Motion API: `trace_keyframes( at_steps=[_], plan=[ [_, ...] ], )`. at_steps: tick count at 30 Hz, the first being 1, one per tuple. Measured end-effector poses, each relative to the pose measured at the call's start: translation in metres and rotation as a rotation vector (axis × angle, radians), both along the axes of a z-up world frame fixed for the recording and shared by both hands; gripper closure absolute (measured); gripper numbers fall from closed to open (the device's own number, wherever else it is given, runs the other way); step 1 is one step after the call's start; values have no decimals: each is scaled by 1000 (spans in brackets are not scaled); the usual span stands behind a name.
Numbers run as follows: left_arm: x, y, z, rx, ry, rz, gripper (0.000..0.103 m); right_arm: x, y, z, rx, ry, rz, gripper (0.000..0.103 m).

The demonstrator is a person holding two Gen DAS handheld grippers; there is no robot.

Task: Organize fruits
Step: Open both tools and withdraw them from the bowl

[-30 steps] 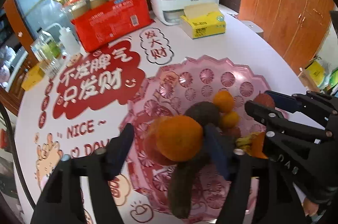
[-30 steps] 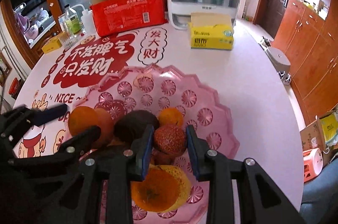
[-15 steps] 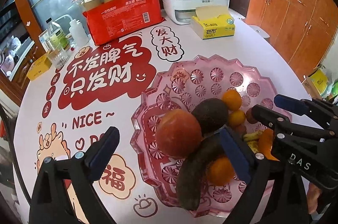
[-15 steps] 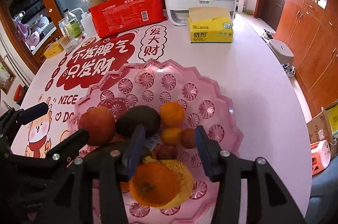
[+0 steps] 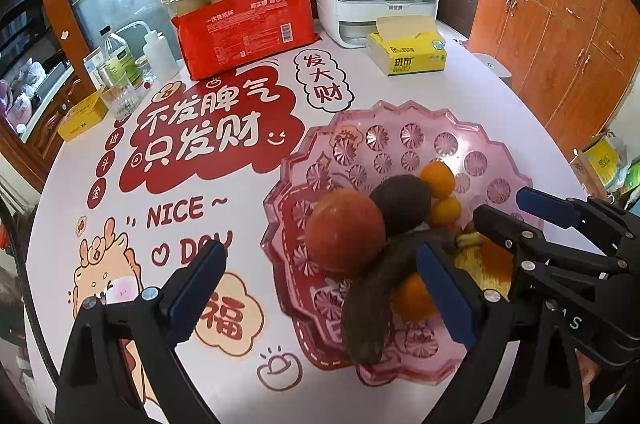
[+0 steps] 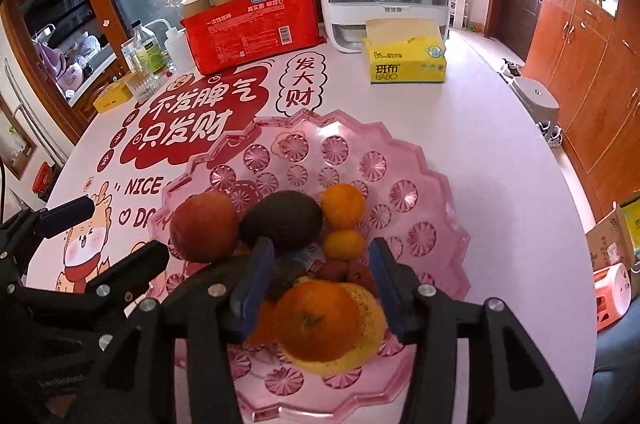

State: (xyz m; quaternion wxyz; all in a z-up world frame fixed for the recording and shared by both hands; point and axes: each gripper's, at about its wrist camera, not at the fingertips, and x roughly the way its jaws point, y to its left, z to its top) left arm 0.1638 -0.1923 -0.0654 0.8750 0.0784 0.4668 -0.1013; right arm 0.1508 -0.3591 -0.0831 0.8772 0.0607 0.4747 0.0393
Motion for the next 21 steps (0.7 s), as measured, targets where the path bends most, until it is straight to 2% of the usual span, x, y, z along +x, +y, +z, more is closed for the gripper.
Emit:
trace_keyframes(
  at_steps=[9, 21],
  plan=[
    [-33, 32, 3, -6, 12, 56, 7, -36, 18, 8, -23, -43, 8, 38],
    [-77, 75, 40, -17, -48, 143, 7, -77, 39, 48, -23, -112, 23, 38]
  ],
)
